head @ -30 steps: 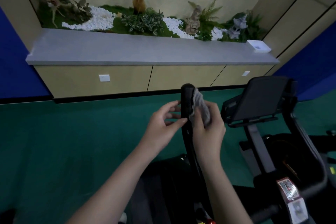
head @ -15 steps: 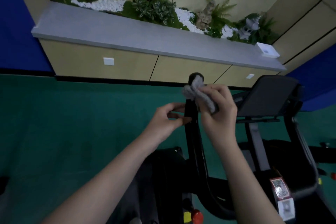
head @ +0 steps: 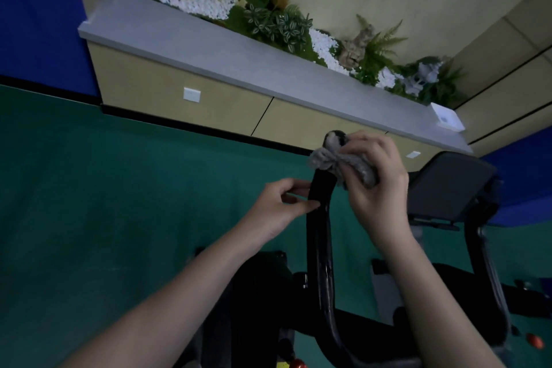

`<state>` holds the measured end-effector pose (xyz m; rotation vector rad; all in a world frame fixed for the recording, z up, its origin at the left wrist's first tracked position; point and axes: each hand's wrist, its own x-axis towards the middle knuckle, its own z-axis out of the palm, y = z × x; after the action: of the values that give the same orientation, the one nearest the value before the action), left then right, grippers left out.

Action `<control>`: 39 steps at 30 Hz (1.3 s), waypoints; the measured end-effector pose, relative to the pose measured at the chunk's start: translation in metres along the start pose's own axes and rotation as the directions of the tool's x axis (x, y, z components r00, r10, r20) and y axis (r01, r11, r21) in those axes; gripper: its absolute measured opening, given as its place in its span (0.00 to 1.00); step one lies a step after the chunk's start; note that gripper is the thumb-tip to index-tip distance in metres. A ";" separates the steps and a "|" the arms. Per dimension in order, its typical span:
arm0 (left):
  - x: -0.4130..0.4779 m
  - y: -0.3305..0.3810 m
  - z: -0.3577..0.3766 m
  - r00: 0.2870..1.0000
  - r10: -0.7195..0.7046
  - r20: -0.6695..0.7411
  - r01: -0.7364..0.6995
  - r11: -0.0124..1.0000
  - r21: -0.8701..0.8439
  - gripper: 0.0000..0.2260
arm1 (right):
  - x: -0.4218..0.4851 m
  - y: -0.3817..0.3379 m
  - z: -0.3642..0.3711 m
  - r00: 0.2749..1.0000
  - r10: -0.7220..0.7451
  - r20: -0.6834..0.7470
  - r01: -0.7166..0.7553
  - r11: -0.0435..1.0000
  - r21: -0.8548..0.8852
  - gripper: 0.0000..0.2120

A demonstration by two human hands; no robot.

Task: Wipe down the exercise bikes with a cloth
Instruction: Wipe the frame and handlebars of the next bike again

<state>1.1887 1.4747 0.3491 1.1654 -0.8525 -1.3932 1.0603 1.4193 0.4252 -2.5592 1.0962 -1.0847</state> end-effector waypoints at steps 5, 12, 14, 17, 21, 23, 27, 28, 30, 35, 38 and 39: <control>-0.001 0.002 0.002 1.000 -0.005 0.001 0.005 1.000 0.009 0.12 | 0.002 -0.002 0.013 0.976 0.097 -0.194 -0.111 0.992 -0.063 0.08; 0.000 0.000 0.004 1.000 -0.007 0.000 0.007 1.000 0.005 0.12 | -0.023 -0.007 0.037 0.930 0.227 -0.290 -0.233 0.972 0.014 0.09; 0.000 0.000 0.004 1.000 -0.005 0.003 0.005 1.000 0.001 0.11 | -0.025 -0.011 0.039 0.911 0.269 -0.311 -0.263 0.963 0.063 0.12; 0.000 0.000 0.003 1.000 0.009 0.016 -0.009 1.000 0.005 0.12 | -0.022 -0.014 0.042 0.871 0.322 -0.372 -0.298 0.947 0.122 0.06; -0.003 0.002 0.002 0.999 0.024 0.047 -0.025 1.000 0.014 0.12 | -0.028 -0.015 0.043 0.852 0.338 -0.400 -0.316 0.941 0.121 0.04; -0.005 0.001 0.001 0.999 0.029 0.042 -0.030 0.999 0.021 0.12 | -0.035 -0.016 0.044 0.847 0.339 -0.408 -0.327 0.940 0.103 0.04; -0.004 0.002 0.001 0.999 0.023 0.044 -0.026 0.997 0.070 0.12 | -0.033 -0.016 0.045 0.851 0.279 -0.445 -0.289 0.956 0.047 0.06; -0.004 0.001 0.001 0.999 0.019 0.044 -0.023 0.996 0.082 0.11 | -0.029 -0.016 0.044 0.860 0.234 -0.453 -0.248 0.968 0.030 0.06; -0.004 0.000 0.000 0.999 0.011 0.034 -0.014 0.997 0.079 0.11 | -0.018 -0.012 0.044 0.889 0.139 -0.436 -0.157 0.988 -0.005 0.08; -0.004 0.000 -0.002 0.998 0.013 0.056 -0.016 0.998 0.055 0.12 | -0.018 0.001 0.040 0.970 -0.017 -0.242 -0.015 0.991 -0.130 0.09; -0.004 -0.001 -0.004 0.997 0.018 0.080 -0.021 0.999 0.035 0.12 | -0.027 0.004 0.032 0.987 -0.035 -0.160 0.012 0.990 -0.140 0.08; -0.004 -0.001 -0.005 0.997 0.015 0.081 -0.018 0.999 0.034 0.11 | -0.025 0.003 0.029 0.989 -0.046 -0.139 0.025 0.989 -0.149 0.07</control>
<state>1.1925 1.4798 0.3474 1.1323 -0.9445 -1.4251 1.0665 1.4302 0.3892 -2.6573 1.2109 -1.2571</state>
